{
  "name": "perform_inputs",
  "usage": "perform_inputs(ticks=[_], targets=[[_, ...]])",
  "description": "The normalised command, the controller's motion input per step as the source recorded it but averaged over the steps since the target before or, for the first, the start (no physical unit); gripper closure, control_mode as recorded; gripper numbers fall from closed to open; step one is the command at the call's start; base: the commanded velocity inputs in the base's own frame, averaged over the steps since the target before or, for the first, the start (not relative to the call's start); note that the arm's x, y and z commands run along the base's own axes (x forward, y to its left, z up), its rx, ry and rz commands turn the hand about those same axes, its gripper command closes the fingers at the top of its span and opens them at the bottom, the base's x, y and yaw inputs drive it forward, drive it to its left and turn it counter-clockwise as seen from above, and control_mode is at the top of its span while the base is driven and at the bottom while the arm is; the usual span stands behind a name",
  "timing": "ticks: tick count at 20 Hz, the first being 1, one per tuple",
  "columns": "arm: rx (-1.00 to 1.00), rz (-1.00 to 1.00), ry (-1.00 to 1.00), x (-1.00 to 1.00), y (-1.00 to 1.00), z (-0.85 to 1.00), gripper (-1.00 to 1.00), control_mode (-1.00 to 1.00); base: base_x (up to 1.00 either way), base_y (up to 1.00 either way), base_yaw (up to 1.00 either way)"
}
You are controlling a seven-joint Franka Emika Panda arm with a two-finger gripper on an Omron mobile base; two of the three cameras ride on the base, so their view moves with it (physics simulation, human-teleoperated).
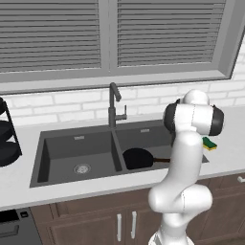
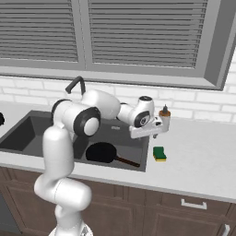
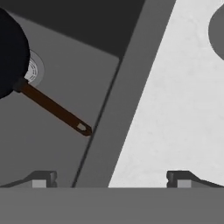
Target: Pick the pan and sponge and place them into the sink. Then turn on the water.
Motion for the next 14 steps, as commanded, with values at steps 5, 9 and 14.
perform_inputs(ticks=[5,9,14], targets=[[0.0,0.0,0.0,-0.13,-0.41,-0.03,-1.0,-1.0,0.0,0.0,0.0],[0.0,0.0,0.0,-0.33,-0.22,-0.08,-1.0,-1.0,0.0,0.0,0.0],[0.0,0.0,0.0,-0.43,-0.02,-0.05,-1.0,-1.0,0.0,0.0,0.0]])
